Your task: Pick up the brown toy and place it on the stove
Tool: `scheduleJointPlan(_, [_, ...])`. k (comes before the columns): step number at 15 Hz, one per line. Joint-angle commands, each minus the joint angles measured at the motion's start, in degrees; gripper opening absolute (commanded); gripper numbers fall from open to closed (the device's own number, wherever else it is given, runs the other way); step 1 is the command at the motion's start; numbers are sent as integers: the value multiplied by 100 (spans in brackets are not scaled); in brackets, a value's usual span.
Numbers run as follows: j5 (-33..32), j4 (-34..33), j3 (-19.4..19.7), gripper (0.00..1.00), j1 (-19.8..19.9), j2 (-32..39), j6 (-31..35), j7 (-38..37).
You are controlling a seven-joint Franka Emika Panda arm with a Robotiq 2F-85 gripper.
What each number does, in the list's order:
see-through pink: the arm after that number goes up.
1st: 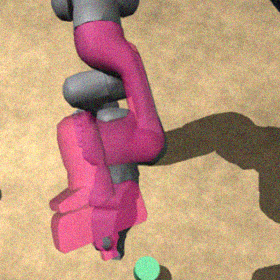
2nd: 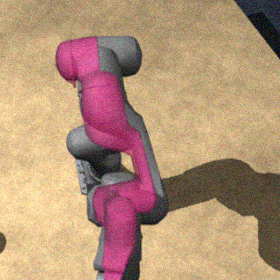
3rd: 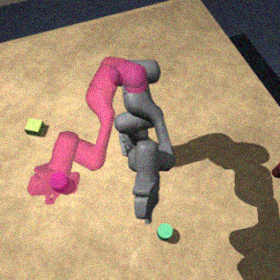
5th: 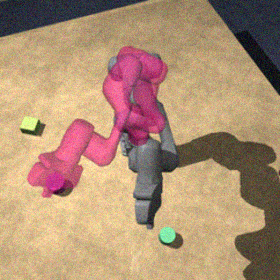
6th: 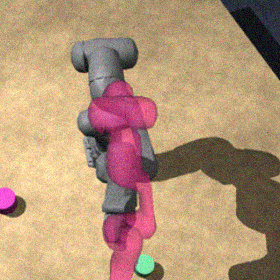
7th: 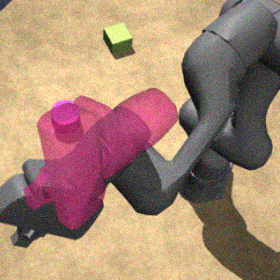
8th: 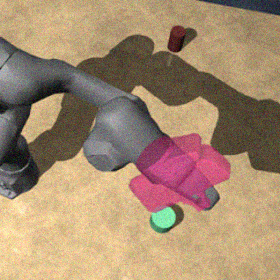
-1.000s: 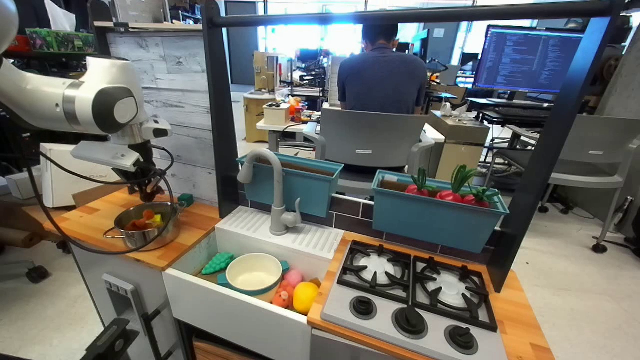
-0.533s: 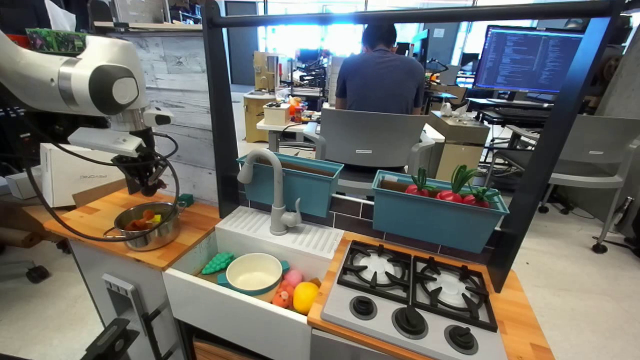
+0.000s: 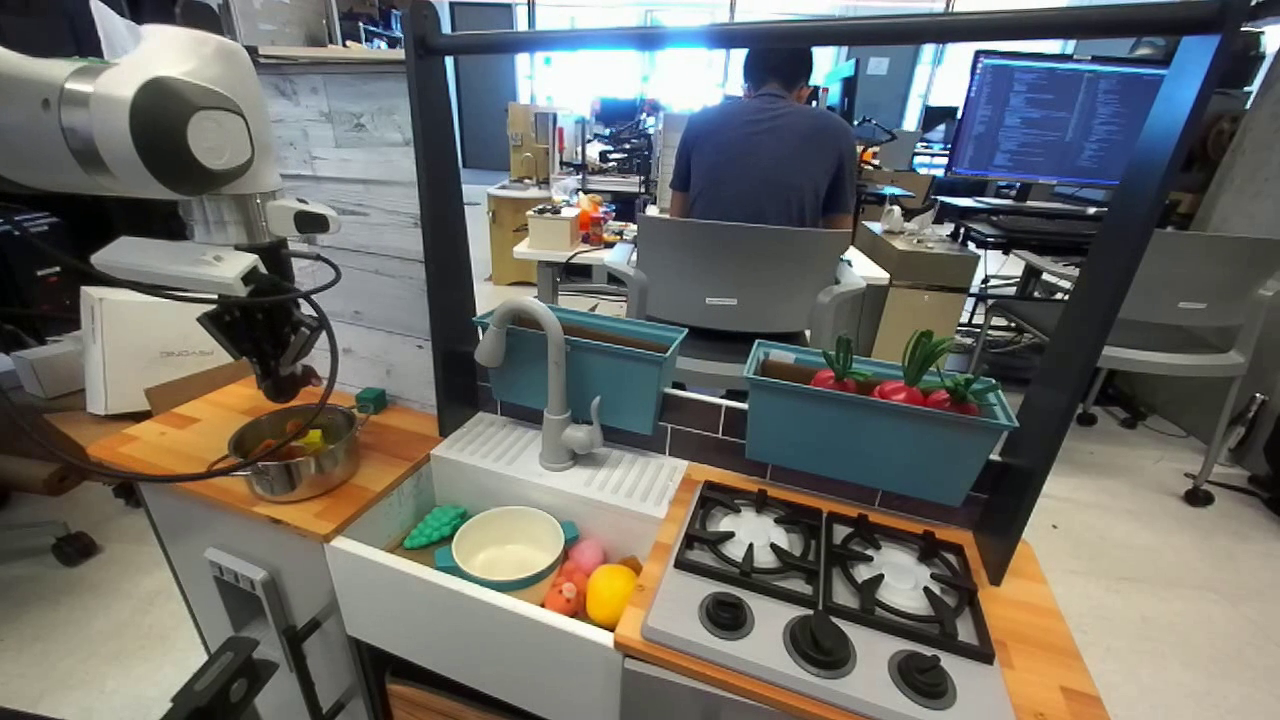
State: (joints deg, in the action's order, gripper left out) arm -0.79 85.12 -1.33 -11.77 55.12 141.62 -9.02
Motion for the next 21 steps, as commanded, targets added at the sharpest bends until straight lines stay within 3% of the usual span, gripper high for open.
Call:
scheduleJointPlan(1, [-49,1386,321,2,-101,-870,49,-558])
scheduleJointPlan(6, [-6,2950,995,2,-80,-1657,826,-1645])
scheduleJointPlan(10, [23,3547,1628,2,-121,-1821,1509,-2408])
scheduleJointPlan(15, [116,3384,2347,2,-82,-1443,2096,-3290])
scheduleJointPlan(21, [268,2602,3162,2,-30,-546,2622,-4405])
